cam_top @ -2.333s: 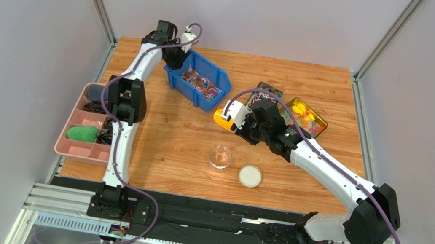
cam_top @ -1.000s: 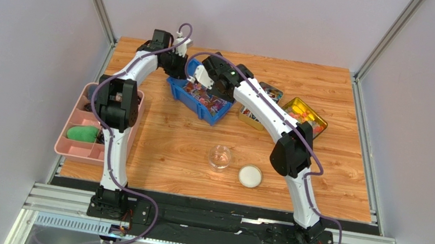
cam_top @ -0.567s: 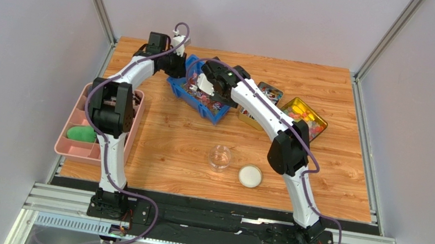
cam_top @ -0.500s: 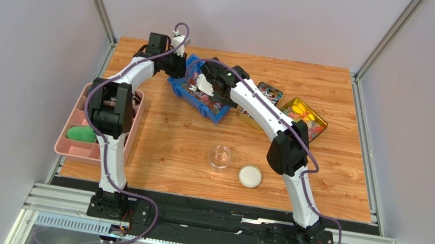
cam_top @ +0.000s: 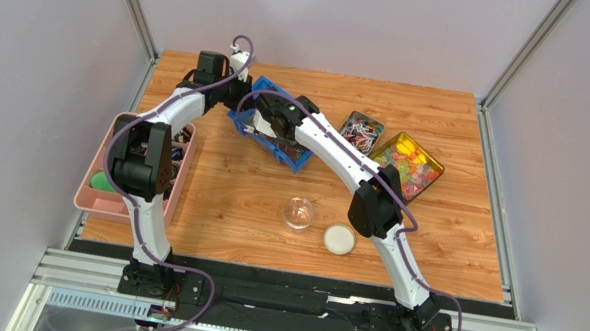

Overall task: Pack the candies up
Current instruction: Scoop the fake candies from the storage box.

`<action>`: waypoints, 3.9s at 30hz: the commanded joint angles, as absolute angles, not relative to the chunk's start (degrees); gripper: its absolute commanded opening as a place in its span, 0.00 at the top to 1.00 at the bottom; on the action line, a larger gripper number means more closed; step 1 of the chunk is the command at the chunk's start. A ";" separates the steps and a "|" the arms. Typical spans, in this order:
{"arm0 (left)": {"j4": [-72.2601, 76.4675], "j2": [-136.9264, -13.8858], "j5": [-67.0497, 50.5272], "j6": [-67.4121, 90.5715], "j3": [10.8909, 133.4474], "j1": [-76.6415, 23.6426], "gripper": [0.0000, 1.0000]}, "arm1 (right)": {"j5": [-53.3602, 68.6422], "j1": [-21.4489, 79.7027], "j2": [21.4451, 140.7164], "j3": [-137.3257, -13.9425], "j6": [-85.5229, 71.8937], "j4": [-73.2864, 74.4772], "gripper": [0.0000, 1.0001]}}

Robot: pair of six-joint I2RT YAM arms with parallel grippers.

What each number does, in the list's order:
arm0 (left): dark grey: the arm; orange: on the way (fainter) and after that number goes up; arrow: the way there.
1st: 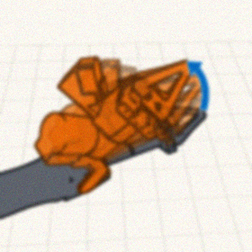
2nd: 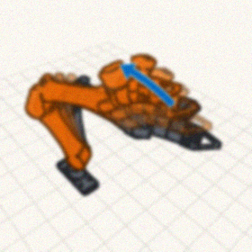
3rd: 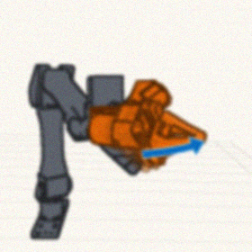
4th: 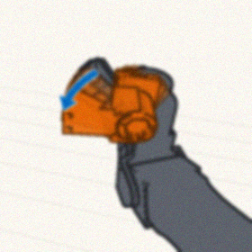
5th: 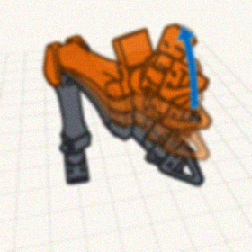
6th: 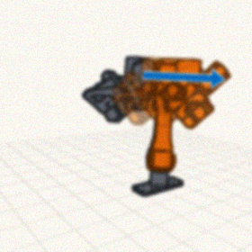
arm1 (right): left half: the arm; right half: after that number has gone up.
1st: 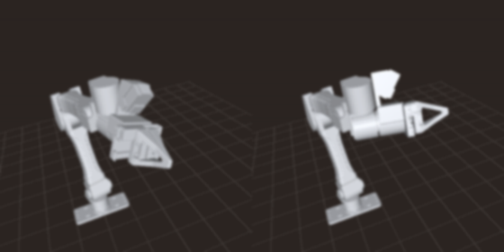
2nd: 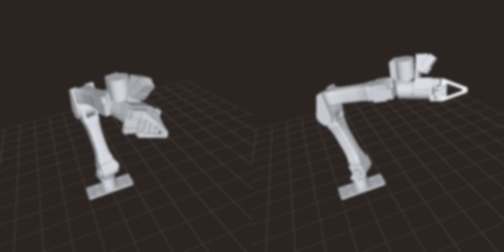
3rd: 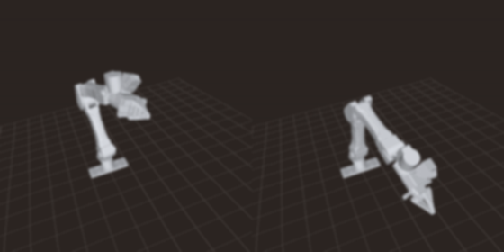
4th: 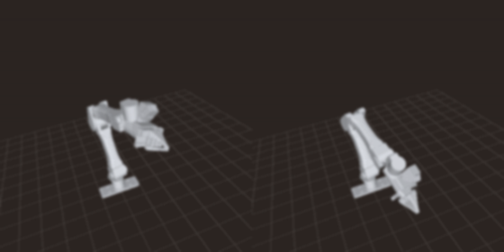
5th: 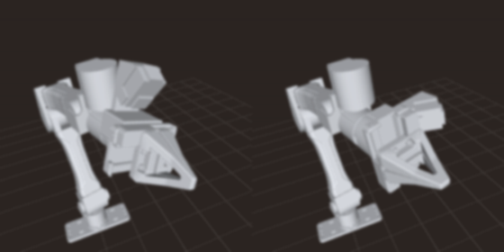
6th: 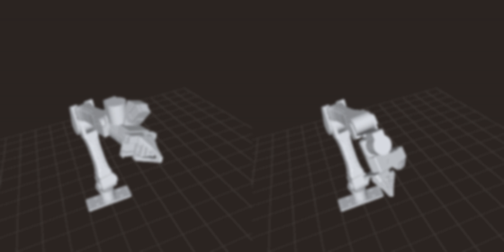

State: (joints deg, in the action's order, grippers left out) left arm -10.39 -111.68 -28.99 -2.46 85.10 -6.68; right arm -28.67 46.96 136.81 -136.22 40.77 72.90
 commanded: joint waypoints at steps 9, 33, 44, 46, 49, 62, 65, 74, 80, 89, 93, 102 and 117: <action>2.81 -99.23 -42.36 8.79 83.76 -7.91 1.00 | -23.83 47.81 140.63 -137.90 38.59 70.41 1.00; 3.78 -97.91 -48.60 14.50 80.60 -7.91 1.00 | -16.01 47.37 139.22 -130.09 31.38 46.76 1.00; -1.30 -97.65 -51.50 13.71 81.12 -7.91 1.00 | -4.57 43.16 135.79 -125.95 23.56 37.09 1.00; -1.93 -97.38 -52.11 13.54 81.04 -7.91 1.00 | -2.56 42.45 135.97 -126.38 22.68 37.18 1.00; -4.30 -97.64 -52.99 13.27 81.12 -7.91 1.00 | -1.50 41.75 135.62 -126.30 22.76 37.53 1.00; -7.56 -100.02 -57.83 14.06 81.56 -4.84 1.00 | 14.23 37.53 132.02 -127.62 19.60 41.31 1.00; -8.52 -100.81 -58.01 13.80 82.18 -4.22 1.00 | 15.38 36.83 131.31 -127.35 19.69 41.75 1.00; -20.12 -103.53 -53.00 7.03 87.10 -4.22 1.00 | 10.47 36.30 130.78 -127.88 19.42 40.52 1.00; -27.94 -106.34 -53.87 4.57 91.58 -4.31 1.00 | 3.88 36.91 131.84 -126.65 20.56 38.32 1.00; -31.90 -107.49 -50.45 4.39 93.60 -5.62 1.00 | -4.46 39.99 132.89 -125.33 21.80 35.60 1.00; -33.66 -108.54 -49.92 4.57 94.48 -6.33 1.00 | -6.24 40.60 132.72 -124.54 20.92 33.84 1.00; -40.16 -114.08 -49.40 3.08 99.57 -7.03 1.00 | -8.70 41.22 132.01 -125.59 19.60 32.87 1.00; -43.68 -116.63 -44.74 2.11 103.97 -6.59 1.00 | -7.56 39.64 128.06 -124.99 19.43 33.75 1.00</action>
